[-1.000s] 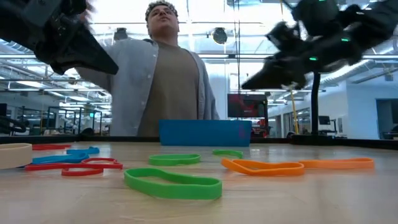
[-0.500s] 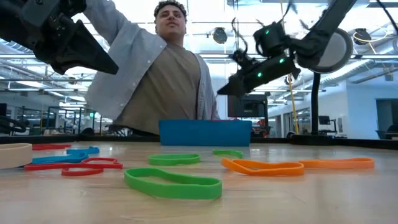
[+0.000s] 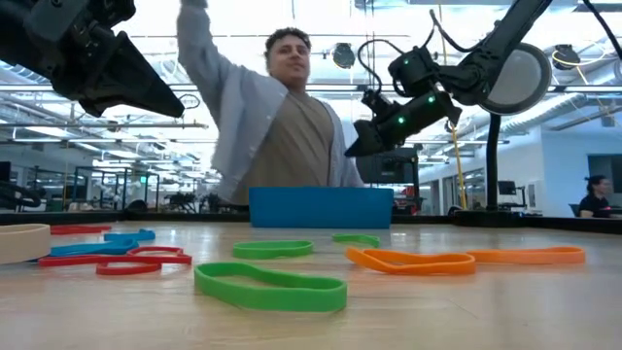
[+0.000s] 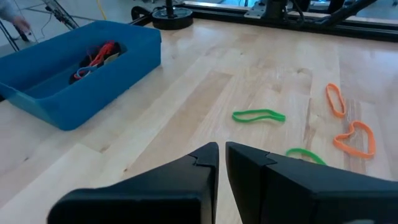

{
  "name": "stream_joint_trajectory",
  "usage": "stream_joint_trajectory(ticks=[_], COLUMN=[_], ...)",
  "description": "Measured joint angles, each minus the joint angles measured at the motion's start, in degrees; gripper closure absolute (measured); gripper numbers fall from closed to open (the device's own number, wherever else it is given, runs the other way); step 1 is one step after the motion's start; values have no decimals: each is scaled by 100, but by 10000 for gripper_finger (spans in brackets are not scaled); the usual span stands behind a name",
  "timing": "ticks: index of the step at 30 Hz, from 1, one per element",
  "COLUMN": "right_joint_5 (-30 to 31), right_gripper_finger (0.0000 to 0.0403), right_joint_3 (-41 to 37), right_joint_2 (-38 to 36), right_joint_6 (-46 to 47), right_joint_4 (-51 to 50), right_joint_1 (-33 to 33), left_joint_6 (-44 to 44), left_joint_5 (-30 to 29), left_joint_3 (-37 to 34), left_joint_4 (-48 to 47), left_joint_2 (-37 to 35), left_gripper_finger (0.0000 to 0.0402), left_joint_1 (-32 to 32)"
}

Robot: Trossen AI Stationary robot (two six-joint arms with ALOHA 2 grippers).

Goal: Pick and place rubber bands into bin
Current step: Put the red rubber band into the blue bin, then put the orange rubber band into the blue bin

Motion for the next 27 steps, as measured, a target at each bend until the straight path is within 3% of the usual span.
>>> stream_joint_trajectory(ticks=[4,7,10,14,20,27], right_joint_5=[-331,-964,-1523,-1594,-1103,353], right_gripper_finger=[256,220,203,203,222,245], right_joint_3=[-11,-21,-255,-855,-1728,-1959], right_joint_2=[-359,-899,-1409,-1798,-1622,-823], right_joint_6=[64,-96,-233,-340,571,1366], right_joint_4=[-967,-1761,-2195,-2296,-1708,-922], right_joint_1=[223,600,1319,2696,4615,6094], left_joint_6=[0,0,-9,-40,-59,-72], left_joint_5=[5,3,3,5,3,-29], left_joint_3=[0,-2,-2,-2,-2,-2], left_joint_4=[-1,0,1,6,55,81], left_joint_2=[0,0,-2,0,0,0], left_gripper_finger=[364,364,364,364,364,364], left_joint_1=[0,0,-3,-11,-9,40])
